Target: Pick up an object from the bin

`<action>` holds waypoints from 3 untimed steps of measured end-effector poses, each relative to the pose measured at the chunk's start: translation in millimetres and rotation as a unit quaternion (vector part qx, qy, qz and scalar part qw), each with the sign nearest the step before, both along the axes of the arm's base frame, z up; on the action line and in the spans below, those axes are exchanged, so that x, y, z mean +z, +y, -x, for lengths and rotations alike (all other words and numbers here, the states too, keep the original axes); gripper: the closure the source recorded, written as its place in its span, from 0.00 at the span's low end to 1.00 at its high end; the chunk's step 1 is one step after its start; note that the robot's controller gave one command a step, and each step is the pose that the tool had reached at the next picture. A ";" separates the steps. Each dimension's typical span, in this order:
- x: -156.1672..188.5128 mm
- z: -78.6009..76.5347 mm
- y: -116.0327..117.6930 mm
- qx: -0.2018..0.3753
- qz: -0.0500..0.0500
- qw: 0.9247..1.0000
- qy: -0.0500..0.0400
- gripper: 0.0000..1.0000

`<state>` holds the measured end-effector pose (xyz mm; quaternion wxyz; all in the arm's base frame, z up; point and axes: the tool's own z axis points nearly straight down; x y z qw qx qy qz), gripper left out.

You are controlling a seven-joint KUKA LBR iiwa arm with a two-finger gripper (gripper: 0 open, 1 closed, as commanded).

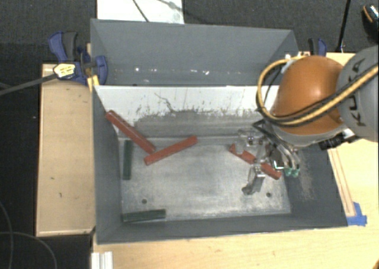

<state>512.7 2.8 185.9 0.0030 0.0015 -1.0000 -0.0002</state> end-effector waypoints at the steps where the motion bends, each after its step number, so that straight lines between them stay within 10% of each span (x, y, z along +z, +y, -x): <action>1: -51.3 -61.7 -92.9 0.023 0.002 1.000 -0.005 0.00; 2: -117.9 -76.2 -50.7 0.013 -0.001 1.000 -0.002 0.00; 3: -114.0 -77.0 -53.4 0.011 0.000 1.000 -0.004 1.00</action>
Offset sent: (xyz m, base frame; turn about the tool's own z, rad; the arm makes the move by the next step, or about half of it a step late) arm 0.0609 -0.0876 -0.0495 -0.0532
